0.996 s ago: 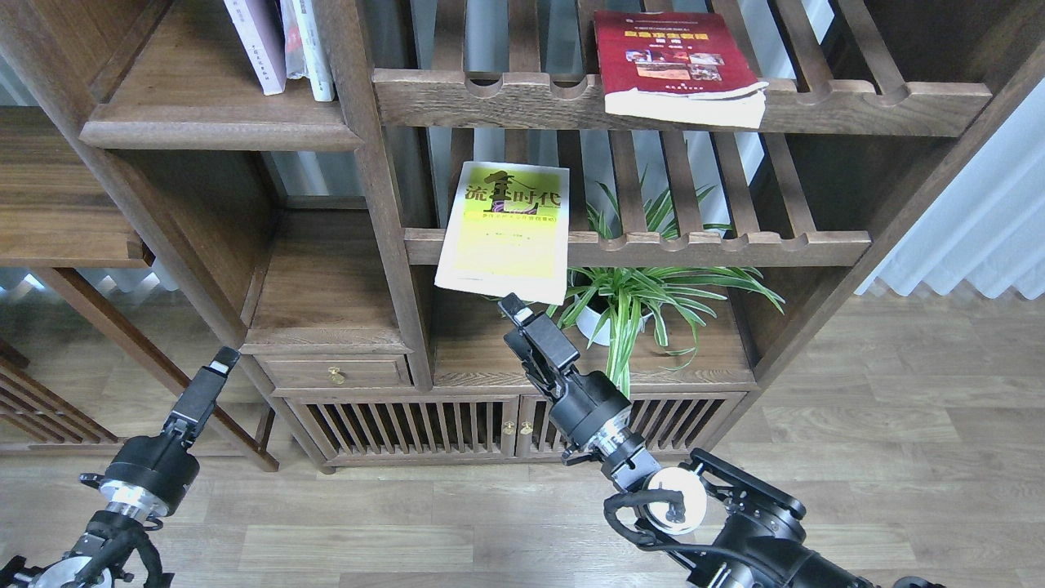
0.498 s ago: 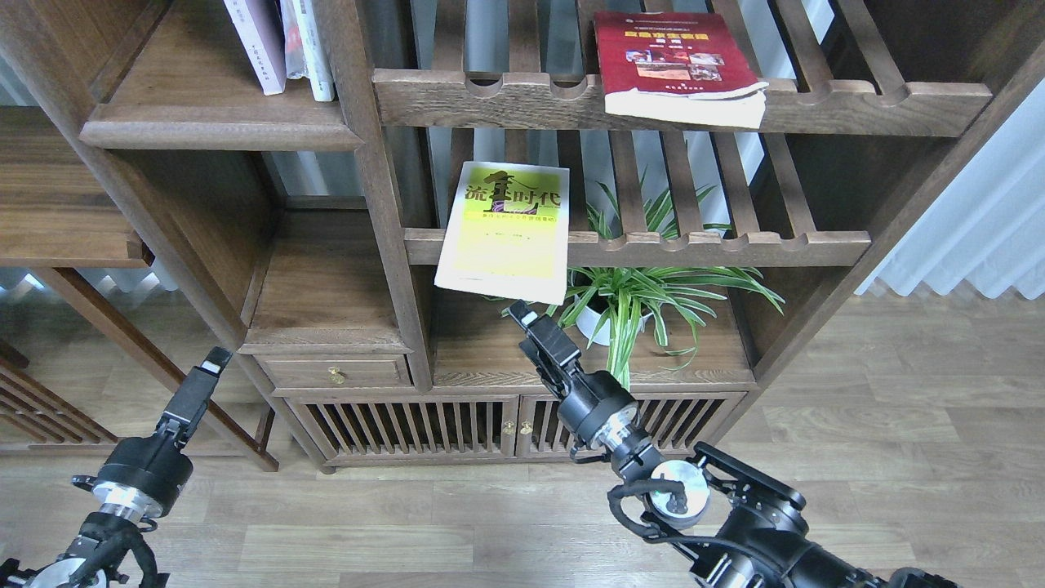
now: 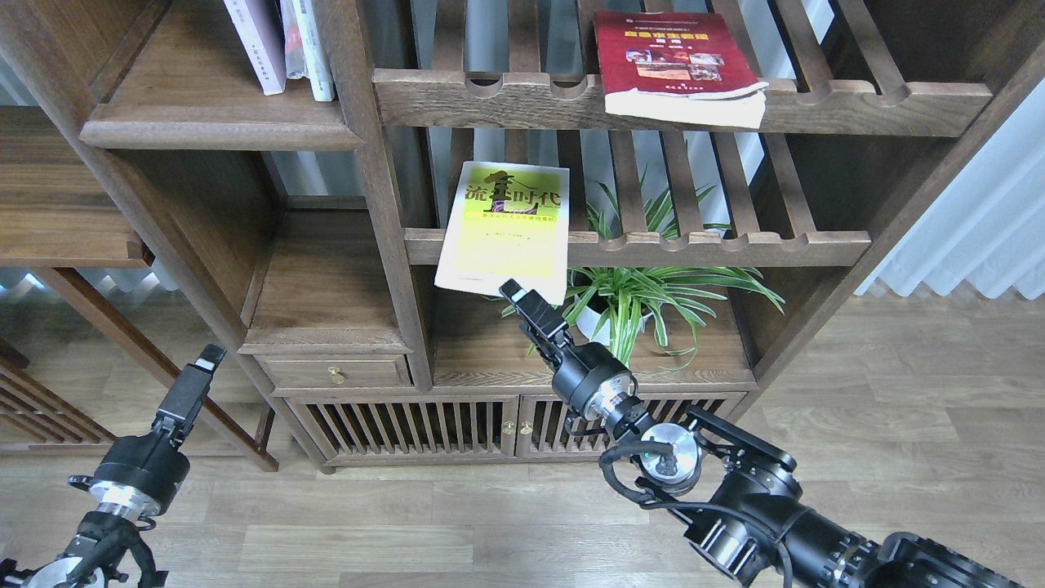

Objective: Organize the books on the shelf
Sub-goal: 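Raise the right gripper to the yellow book's lower edge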

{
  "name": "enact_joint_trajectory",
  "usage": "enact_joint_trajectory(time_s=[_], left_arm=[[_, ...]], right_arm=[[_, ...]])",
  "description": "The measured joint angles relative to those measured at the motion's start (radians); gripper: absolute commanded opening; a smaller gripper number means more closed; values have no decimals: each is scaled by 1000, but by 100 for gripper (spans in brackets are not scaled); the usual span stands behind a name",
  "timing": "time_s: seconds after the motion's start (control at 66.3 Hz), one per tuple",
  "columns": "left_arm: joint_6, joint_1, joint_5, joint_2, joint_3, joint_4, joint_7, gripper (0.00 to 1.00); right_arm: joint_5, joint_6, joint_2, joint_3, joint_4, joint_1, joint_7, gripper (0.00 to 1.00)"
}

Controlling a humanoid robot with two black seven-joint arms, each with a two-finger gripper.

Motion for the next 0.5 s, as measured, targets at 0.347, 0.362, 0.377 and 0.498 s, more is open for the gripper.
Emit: enact_joint_trajectory(time_s=[0.347,0.362,0.377,0.498], left_arm=[[0,1,0,2,-19,2,3,100],[0,1,0,2,-19,3,4,100],[0,1,0,3,-19,4,4,100],[0,-1,0,7,-22,9,5,100]], right_arm=[[36,-11,0,33,-53,55,-1,99],[36,-11,0,34,-54,56,-1,99],[36,-11,0,34,-55,56,-1,99],[37,-12,0,35,-58,59,-2,98]])
